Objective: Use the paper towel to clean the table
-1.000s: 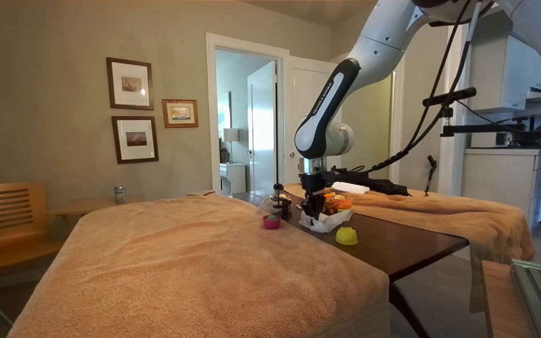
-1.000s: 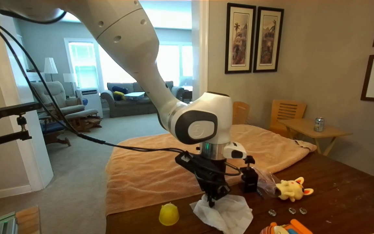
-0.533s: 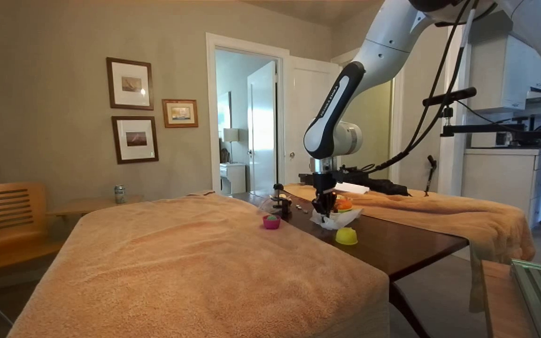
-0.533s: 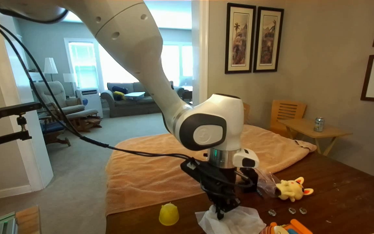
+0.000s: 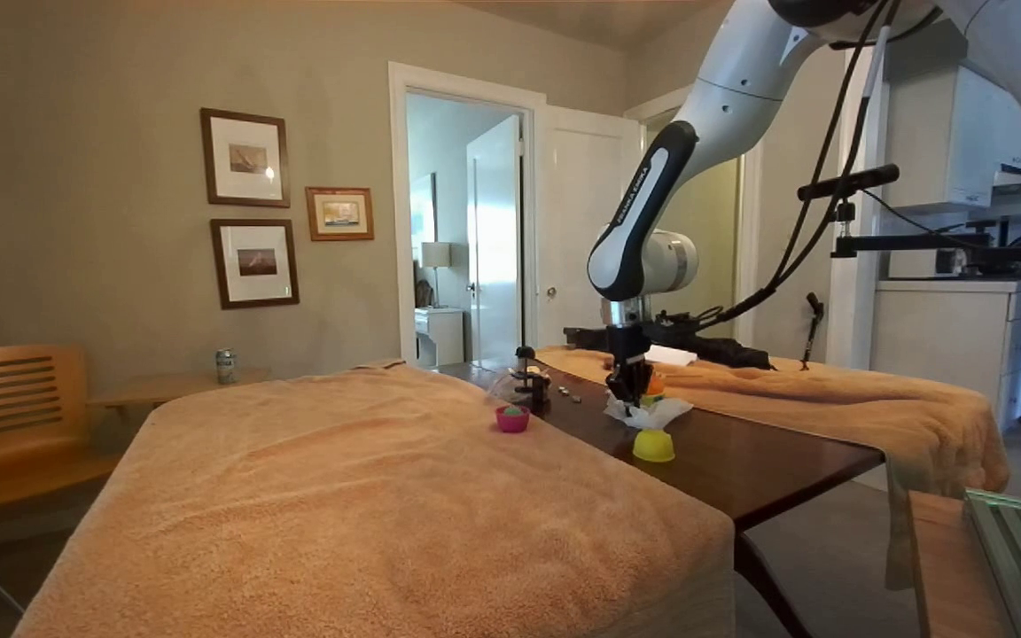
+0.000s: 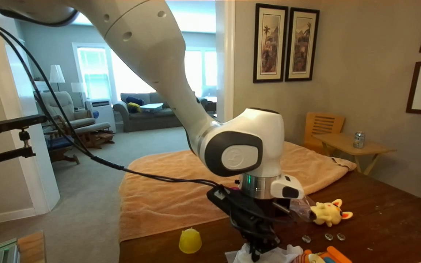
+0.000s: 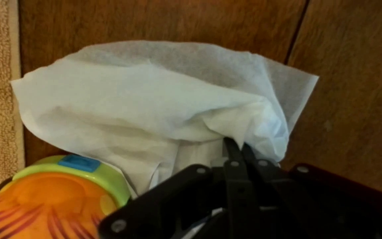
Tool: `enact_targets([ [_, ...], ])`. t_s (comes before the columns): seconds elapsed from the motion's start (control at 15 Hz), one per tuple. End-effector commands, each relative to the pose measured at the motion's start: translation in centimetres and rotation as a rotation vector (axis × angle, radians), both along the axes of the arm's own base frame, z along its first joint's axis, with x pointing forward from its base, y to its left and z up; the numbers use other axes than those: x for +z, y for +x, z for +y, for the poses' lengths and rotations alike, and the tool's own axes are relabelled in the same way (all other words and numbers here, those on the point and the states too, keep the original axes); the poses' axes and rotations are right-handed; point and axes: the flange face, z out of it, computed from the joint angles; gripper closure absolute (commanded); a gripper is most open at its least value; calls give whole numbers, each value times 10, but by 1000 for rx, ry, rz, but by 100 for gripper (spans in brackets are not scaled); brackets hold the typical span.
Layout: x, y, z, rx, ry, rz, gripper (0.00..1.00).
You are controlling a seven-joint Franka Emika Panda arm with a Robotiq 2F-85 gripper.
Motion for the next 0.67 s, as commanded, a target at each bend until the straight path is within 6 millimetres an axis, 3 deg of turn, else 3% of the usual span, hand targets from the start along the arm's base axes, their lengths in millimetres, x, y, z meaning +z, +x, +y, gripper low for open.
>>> enact_targets([
  [0.0, -10, -7, 0, 7, -22, 21, 100],
  [0.6, -10, 10, 31, 102, -40, 22, 100],
])
